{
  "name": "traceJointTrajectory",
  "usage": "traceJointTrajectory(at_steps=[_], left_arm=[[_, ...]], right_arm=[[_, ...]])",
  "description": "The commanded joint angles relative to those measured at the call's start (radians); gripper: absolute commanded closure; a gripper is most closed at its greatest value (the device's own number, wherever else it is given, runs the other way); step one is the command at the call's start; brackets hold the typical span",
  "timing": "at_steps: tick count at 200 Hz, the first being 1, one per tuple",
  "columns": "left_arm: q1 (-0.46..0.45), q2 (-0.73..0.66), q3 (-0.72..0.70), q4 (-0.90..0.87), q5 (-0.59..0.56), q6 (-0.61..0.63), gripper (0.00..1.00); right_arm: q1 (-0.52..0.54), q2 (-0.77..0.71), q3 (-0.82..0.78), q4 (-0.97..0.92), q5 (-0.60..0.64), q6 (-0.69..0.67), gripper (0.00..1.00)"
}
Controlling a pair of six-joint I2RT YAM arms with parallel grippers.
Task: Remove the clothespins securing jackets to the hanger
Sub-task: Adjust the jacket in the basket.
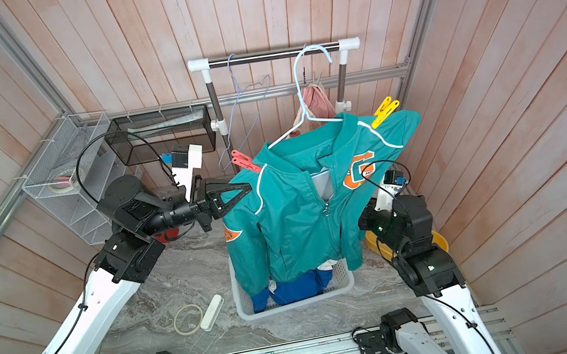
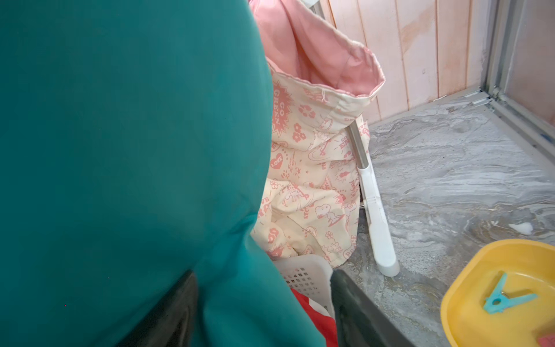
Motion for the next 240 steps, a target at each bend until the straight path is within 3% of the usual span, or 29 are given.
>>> traceJointTrajectory(at_steps=[1, 69, 95, 123, 154, 212, 240], left_arm=[[0.002, -0.002, -0.008, 0.211, 0.013, -0.04, 1.0], [0.099, -0.126, -0.286, 0.324, 0.032, -0.145, 1.0], [0.149, -0.204, -0.394, 0.283, 0.063, -0.133, 1.0], [0.208, -0.305, -0.498, 0.174, 0.049, -0.059, 1.0], [0.257, -0.379, -0.573, 0.116, 0.026, -0.025, 1.0], [0.27, -0.422, -0.543, -0.069, -0.055, 0.136, 1.0], [0.269, -0.417, -0.571, -0.076, -0.058, 0.154, 1.0]], right_arm=[[0.0, -0.001, 0.034, -0.039, 0.008, -0.023, 0.29], [0.006, 0.03, -0.029, 0.02, -0.104, -0.01, 0.35], [0.047, 0.037, -0.095, 0.087, -0.136, 0.036, 0.39], [0.218, 0.045, -0.163, 0.171, -0.049, 0.091, 0.39], [0.406, 0.15, -0.195, 0.27, 0.05, 0.134, 0.4], [0.479, 0.302, -0.314, 0.556, 0.077, 0.247, 0.43], [0.528, 0.358, -0.391, 0.667, 0.183, 0.269, 0.43]])
